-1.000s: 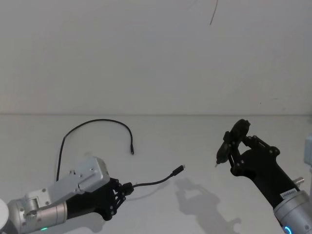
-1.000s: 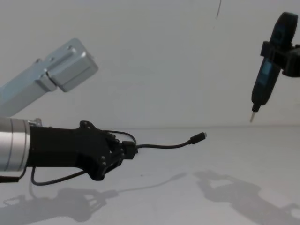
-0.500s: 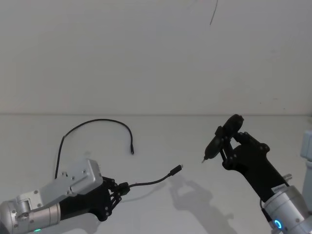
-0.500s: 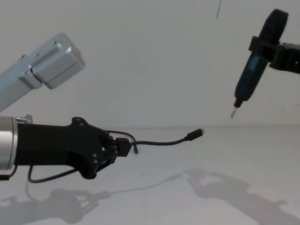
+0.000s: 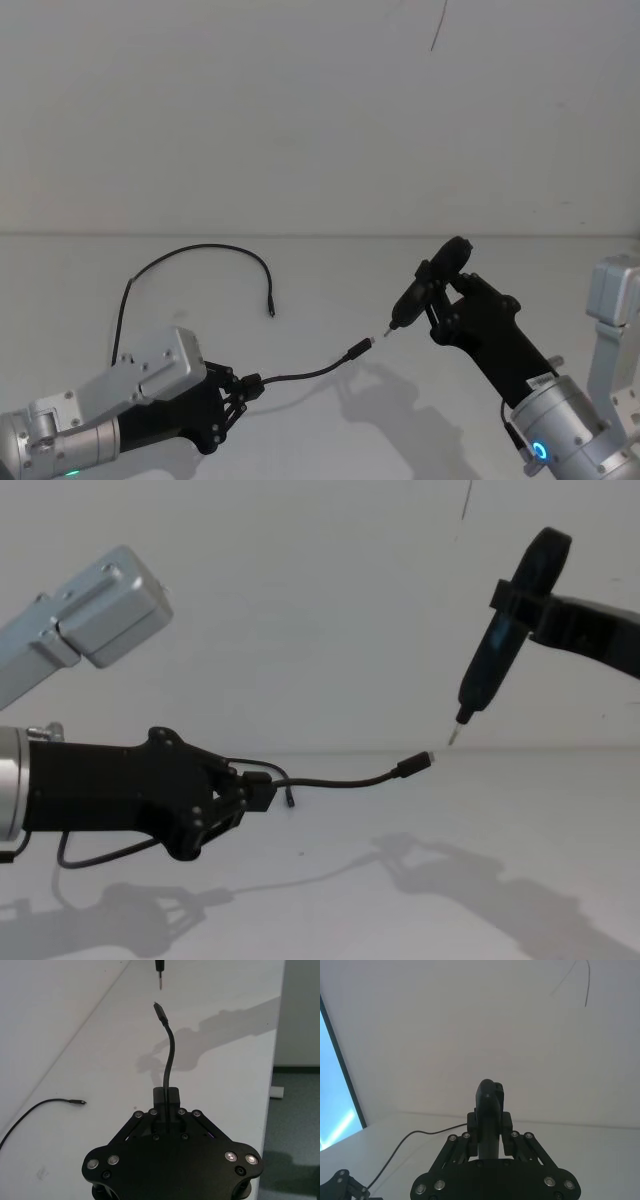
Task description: Pick up the data cable with the one hand.
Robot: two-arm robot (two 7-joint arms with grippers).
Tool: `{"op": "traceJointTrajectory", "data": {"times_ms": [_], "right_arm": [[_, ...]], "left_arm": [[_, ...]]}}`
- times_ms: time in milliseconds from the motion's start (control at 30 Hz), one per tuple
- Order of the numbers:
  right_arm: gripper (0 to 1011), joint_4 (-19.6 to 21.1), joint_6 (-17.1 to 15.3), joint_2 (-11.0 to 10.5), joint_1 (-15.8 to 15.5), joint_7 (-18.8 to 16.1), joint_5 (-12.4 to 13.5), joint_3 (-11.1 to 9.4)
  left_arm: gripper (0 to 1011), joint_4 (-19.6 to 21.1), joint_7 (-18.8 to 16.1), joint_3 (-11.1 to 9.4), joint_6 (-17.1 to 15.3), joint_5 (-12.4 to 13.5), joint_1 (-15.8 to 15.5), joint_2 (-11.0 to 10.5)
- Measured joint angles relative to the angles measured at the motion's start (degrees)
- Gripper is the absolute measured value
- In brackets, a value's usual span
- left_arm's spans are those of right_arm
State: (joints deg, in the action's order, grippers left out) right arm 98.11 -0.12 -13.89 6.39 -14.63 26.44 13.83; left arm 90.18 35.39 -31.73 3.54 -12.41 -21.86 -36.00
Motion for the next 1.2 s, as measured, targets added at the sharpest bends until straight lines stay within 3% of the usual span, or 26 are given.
{"op": "traceJointTrajectory", "data": {"times_ms": [433,1200], "right_arm": [[263,-3.14,0.28,1.03,1.73,-0.81,1.99,1.25],[263,-3.86,0.76,0.96,1.93,-0.18,2.99,1.92]], "left_arm": [[40,0.09,0.05,0.10,0.18,-0.05,0.09,-0.14],[40,0.13,0.04,0.12,0.27,-0.04,0.14,-0.21]]}}
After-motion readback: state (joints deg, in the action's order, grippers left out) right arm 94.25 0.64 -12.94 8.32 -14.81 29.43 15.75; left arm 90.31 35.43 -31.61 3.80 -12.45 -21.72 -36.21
